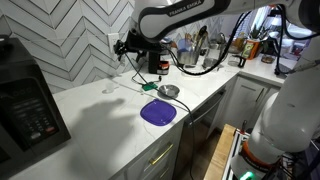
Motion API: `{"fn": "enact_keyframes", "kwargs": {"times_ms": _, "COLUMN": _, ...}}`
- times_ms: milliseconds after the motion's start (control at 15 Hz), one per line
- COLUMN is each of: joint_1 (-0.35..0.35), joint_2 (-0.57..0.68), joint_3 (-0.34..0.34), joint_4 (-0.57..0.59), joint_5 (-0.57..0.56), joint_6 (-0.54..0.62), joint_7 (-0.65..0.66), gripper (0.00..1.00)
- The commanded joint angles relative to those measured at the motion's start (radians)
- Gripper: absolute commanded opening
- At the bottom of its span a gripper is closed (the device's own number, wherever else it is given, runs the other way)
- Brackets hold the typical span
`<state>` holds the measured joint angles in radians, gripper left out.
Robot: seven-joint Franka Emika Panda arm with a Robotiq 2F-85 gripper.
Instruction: Put the measuring cup on the silver plate
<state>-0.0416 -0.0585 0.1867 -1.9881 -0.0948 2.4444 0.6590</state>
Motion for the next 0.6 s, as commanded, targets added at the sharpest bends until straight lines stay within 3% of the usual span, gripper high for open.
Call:
{"fn": "enact_keyframes", "kwargs": {"times_ms": 0, "joint_1": 0.035, "joint_2": 0.001, "joint_3": -0.035, "joint_4": 0.003, "joint_5": -0.001, "joint_6": -0.002, "joint_7": 0.000, "gripper": 1.00}}
{"fn": "enact_keyframes", "kwargs": {"times_ms": 133, "joint_1": 0.027, "joint_2": 0.062, "joint_3": -0.032, "joint_4": 0.025, "joint_5": -0.171, "joint_6": 0.056, "joint_7": 0.199, "gripper": 1.00}}
{"fn": "enact_keyframes", "kwargs": {"times_ms": 267, "joint_1": 0.025, "joint_2": 0.153, "joint_3": -0.054, "joint_4": 0.118, "joint_5": -0.337, "joint_6": 0.033, "joint_7": 0.331, "gripper": 1.00}}
{"fn": "enact_keyframes", "kwargs": {"times_ms": 333, "joint_1": 0.042, "joint_2": 0.203, "joint_3": -0.070, "joint_4": 0.194, "joint_5": -0.417, "joint_6": -0.042, "joint_7": 0.337, "gripper": 1.00}}
{"fn": "enact_keyframes", "kwargs": {"times_ms": 533, "joint_1": 0.139, "joint_2": 0.350, "joint_3": -0.118, "joint_4": 0.349, "joint_5": -0.654, "joint_6": -0.123, "joint_7": 0.429, "gripper": 1.00}}
